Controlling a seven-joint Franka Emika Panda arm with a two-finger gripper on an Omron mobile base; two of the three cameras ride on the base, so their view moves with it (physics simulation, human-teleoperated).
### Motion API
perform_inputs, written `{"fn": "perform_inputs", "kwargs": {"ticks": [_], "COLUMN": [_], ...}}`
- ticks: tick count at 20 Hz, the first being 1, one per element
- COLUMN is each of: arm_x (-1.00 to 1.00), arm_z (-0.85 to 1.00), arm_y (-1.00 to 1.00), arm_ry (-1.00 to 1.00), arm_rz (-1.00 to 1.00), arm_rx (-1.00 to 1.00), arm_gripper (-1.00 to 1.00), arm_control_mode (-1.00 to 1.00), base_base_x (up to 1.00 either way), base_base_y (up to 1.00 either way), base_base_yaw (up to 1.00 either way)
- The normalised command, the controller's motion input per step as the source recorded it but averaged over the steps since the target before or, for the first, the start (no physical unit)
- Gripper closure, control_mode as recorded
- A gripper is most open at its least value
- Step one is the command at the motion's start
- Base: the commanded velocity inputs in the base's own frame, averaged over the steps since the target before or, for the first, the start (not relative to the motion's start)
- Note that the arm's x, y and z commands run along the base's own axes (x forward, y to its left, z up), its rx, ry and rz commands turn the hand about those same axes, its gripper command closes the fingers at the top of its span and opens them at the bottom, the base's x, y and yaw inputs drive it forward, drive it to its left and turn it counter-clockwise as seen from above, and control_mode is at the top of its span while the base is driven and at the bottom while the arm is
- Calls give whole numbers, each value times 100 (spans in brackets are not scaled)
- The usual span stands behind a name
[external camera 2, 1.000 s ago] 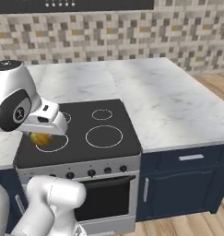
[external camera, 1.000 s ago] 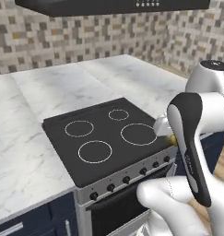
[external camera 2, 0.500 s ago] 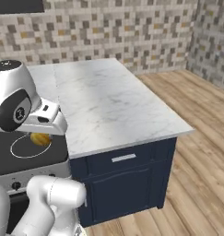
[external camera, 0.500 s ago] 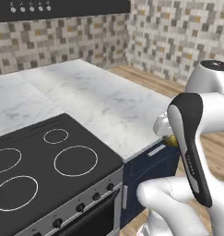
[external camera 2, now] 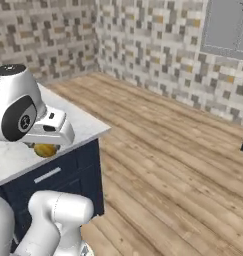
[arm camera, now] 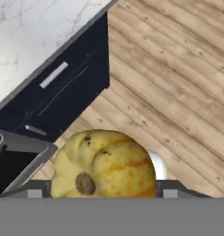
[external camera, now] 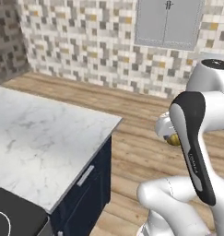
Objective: Pick the squash from the microwave and place it on plate located on the counter.
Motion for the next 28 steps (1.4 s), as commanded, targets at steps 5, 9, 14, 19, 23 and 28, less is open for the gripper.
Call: {"fn": "perform_inputs", "kwargs": {"ticks": [5, 9, 14, 19, 23, 28], "arm_x": [0, 0, 0, 0, 0, 0], "arm_z": [0, 0, 0, 0, 0, 0], "arm_y": [0, 0, 0, 0, 0, 0], "arm_ry": [0, 0, 0, 0, 0, 0], "arm_rz": [0, 0, 0, 0, 0, 0], "arm_rx": [0, 0, 0, 0, 0, 0], "arm_gripper": [100, 100, 100, 100, 100, 100], "arm_control_mode": [100, 100, 100, 100, 100, 100], "base_base_x": [0, 7, 14, 27, 50, 36], "base_base_y": [-59, -58, -59, -49, -18, 4], "base_base_yaw": [-79, -77, -74, -71, -66, -74]}}
